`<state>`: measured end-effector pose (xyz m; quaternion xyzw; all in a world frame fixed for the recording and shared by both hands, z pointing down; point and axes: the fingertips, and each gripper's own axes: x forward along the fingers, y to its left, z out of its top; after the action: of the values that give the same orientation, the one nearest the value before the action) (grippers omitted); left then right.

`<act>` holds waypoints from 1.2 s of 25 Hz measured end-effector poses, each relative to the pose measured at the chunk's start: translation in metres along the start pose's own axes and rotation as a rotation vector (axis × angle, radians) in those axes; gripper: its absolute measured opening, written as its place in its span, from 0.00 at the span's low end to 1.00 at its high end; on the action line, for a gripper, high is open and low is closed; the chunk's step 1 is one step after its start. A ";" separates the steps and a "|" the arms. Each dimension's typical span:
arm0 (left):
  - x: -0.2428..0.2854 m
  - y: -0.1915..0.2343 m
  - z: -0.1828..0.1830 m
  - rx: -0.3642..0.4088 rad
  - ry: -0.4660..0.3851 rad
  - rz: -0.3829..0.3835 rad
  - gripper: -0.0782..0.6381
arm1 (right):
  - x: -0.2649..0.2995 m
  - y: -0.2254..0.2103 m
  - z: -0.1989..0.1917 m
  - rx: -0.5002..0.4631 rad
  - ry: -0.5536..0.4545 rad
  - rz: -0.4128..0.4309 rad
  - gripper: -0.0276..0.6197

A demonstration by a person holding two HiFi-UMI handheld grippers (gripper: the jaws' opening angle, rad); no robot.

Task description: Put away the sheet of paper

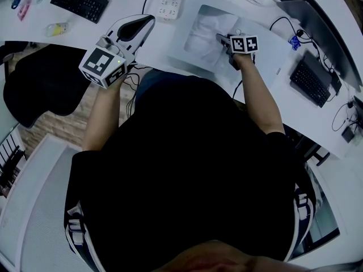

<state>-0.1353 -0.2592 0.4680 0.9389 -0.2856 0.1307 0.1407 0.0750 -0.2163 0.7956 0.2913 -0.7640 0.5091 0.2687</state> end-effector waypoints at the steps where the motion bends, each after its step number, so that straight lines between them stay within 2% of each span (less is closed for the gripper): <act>1: 0.000 0.000 0.000 0.000 0.000 0.000 0.14 | 0.001 0.000 0.000 0.000 0.001 0.002 0.06; 15: -0.002 -0.001 -0.002 -0.003 -0.003 0.006 0.14 | 0.006 0.005 0.002 0.061 0.002 0.054 0.06; 30: -0.006 0.001 -0.008 -0.007 0.002 0.010 0.14 | 0.009 0.005 0.001 0.074 0.016 0.058 0.06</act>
<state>-0.1416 -0.2544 0.4735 0.9368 -0.2908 0.1314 0.1436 0.0651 -0.2174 0.7982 0.2748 -0.7506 0.5469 0.2491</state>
